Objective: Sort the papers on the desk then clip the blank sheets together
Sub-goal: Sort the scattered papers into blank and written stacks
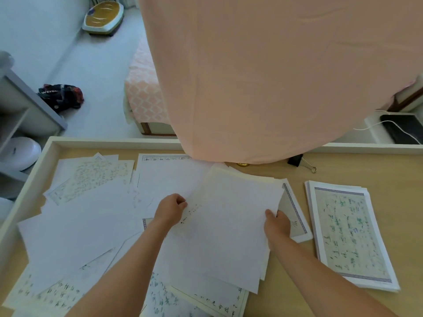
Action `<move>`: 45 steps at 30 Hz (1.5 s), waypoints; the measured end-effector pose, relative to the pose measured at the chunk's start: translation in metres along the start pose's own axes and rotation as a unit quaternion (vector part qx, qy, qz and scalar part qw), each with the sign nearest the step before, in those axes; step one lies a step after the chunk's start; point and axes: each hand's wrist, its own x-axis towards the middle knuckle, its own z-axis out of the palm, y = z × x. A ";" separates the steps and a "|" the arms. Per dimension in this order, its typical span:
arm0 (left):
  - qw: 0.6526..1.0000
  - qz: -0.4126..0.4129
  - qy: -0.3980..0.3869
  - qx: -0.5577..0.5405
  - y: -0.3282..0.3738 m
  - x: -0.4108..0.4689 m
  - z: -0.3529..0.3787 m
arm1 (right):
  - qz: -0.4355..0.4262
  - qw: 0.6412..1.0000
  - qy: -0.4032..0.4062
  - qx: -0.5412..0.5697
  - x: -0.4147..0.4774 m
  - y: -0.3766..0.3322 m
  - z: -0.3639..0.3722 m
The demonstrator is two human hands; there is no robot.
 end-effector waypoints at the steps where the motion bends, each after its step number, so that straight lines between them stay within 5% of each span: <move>1: 1.000 0.005 0.022 -0.005 -0.002 -0.006 0.000 | 0.002 1.000 0.007 0.004 -0.002 -0.002 0.002; 5: 0.996 -0.006 0.063 -0.068 -0.011 -0.034 0.000 | 0.026 1.000 0.004 0.012 -0.005 -0.005 0.005; 9: 0.976 -0.102 -0.131 -0.142 -0.026 -0.063 0.007 | -0.028 0.997 -0.055 -0.051 -0.007 0.000 0.007; 12: 0.960 -0.157 -0.157 -0.170 -0.029 -0.082 0.015 | -0.128 0.972 -0.134 -0.142 -0.013 0.002 0.005; 17: 0.984 -0.096 -0.036 -0.147 -0.018 -0.099 0.035 | -0.262 0.853 -0.269 -0.363 -0.014 -0.004 0.005; 20: 0.986 -0.130 0.048 -0.097 -0.017 -0.109 0.036 | -0.360 0.760 -0.240 -0.485 0.010 -0.027 -0.003; 24: 0.979 -0.168 0.092 -0.069 -0.031 -0.125 0.028 | -0.404 0.717 -0.234 -0.518 0.051 -0.059 -0.011; 31: 0.966 -0.173 0.088 -0.174 -0.045 -0.142 0.017 | -0.438 0.568 -0.203 -0.667 0.087 -0.081 -0.006; 35: 0.950 -0.162 0.078 -0.253 -0.040 -0.148 0.017 | -0.464 0.579 -0.188 -0.643 0.091 -0.085 -0.005; 41: 0.884 -0.207 0.034 -0.419 -0.047 -0.145 0.023 | -0.214 0.835 -0.311 -0.401 0.087 -0.077 -0.024; 45: 0.877 -0.226 0.014 -0.423 -0.047 -0.138 0.035 | -0.081 0.904 -0.314 -0.279 0.061 -0.047 -0.034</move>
